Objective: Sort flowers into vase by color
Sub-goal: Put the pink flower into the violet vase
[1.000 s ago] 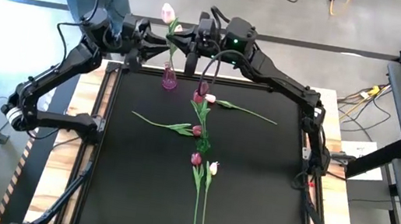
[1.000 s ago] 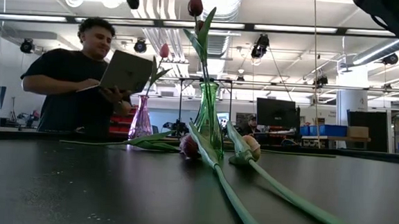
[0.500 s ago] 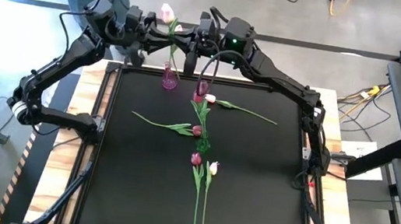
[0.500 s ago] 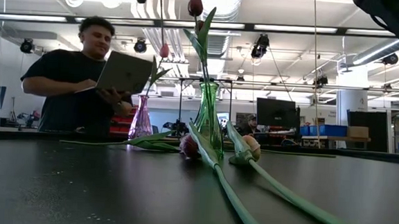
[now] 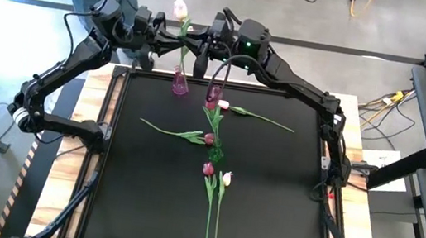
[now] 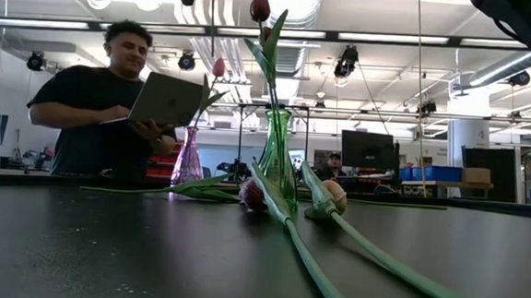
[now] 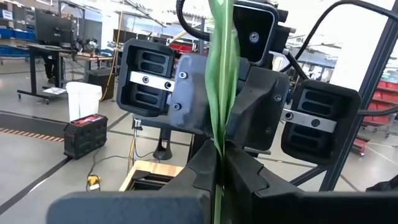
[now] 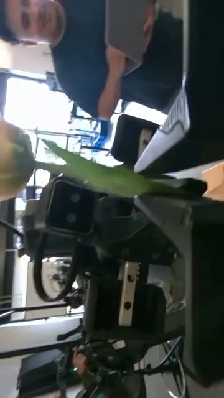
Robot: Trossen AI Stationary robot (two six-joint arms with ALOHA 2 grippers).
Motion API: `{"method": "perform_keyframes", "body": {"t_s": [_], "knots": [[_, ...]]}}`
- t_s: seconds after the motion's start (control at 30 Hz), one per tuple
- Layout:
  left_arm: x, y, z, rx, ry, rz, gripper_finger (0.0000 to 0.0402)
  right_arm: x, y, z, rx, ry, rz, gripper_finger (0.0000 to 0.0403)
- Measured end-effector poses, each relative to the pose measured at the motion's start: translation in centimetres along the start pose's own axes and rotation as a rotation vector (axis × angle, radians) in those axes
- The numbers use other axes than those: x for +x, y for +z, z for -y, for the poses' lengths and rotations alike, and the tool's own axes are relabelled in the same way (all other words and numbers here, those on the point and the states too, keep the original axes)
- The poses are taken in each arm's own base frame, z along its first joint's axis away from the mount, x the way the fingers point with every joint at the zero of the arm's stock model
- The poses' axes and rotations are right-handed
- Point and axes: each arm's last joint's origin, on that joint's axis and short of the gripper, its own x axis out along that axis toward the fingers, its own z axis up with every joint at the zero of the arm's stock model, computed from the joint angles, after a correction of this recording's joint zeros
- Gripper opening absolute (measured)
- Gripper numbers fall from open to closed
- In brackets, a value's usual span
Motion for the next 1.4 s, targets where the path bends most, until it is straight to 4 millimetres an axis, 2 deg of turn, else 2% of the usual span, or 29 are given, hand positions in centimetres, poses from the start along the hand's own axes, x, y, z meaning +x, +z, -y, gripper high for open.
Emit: {"method": "perform_keyframes", "body": {"t_s": [0.23,0.4,0.57,0.77,0.93,1.13,1.27,1.4], "knots": [[-0.5,-0.4,0.0,0.030,0.053,0.004,0.0001,-1.8,1.3,0.0,-0.032,-0.073,-0.086,0.0149],[-1.3,-1.6,0.4,0.046,0.131,0.004,0.0000,-4.4,3.2,-0.1,-0.123,-0.181,-0.169,0.0166],[-2.7,-2.2,1.1,0.079,0.212,0.028,0.0000,-7.3,5.0,-0.3,-0.181,-0.258,-0.264,0.0126],[-4.6,-3.9,1.3,0.094,0.333,0.056,0.0000,-10.7,6.6,-0.7,-0.207,-0.311,-0.372,0.0023],[-5.9,-6.5,0.6,0.083,0.382,0.103,0.0000,-12.6,7.3,-1.1,-0.202,-0.363,-0.426,0.0011],[-6.8,-9.6,-0.8,0.128,0.539,0.137,0.0000,-13.7,7.7,-2.2,-0.222,-0.399,-0.431,0.0009],[-6.8,-9.7,-2.1,0.144,0.593,0.127,0.0000,-14.1,7.8,-2.8,-0.221,-0.425,-0.428,0.0009],[-6.0,-9.0,-3.3,0.183,0.584,0.107,0.0000,-14.2,7.7,-3.1,-0.210,-0.423,-0.412,0.0009]]}}
